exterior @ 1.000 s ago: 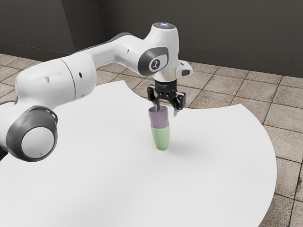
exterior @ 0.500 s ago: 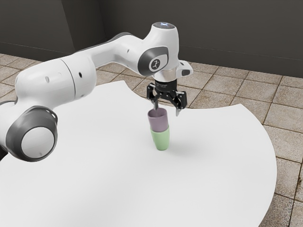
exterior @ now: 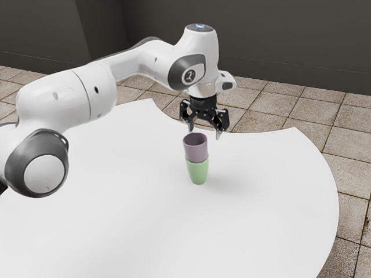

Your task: Place the left cup onto the right cup

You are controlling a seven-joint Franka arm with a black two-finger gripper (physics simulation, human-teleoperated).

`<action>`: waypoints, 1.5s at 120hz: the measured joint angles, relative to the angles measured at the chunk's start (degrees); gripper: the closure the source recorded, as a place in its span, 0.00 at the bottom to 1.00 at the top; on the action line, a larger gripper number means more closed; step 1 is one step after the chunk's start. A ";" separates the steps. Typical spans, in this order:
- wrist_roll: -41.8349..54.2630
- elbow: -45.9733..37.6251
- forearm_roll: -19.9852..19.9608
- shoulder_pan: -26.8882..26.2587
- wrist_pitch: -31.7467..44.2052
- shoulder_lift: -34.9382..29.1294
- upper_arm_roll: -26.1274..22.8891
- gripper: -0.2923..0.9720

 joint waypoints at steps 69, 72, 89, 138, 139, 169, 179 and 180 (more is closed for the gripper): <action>0.11 -10.08 -1.25 -0.23 -0.71 -13.42 1.14 0.23; 0.11 -10.84 -1.55 -0.21 -0.72 -14.21 1.55 0.23; 0.16 -15.73 -2.66 -0.17 -0.82 -19.04 3.34 0.23; 1.10 -21.43 -3.44 0.34 -4.00 -29.18 7.56 0.23; 1.13 -21.53 -3.44 0.35 -4.17 -29.43 7.69 0.23; 2.81 -27.17 -3.44 1.64 -7.33 -36.30 11.64 0.23; 4.12 -27.37 -3.44 2.91 -7.97 -37.16 11.92 0.23; 4.26 -27.38 -3.43 3.01 -8.05 -37.26 11.94 0.23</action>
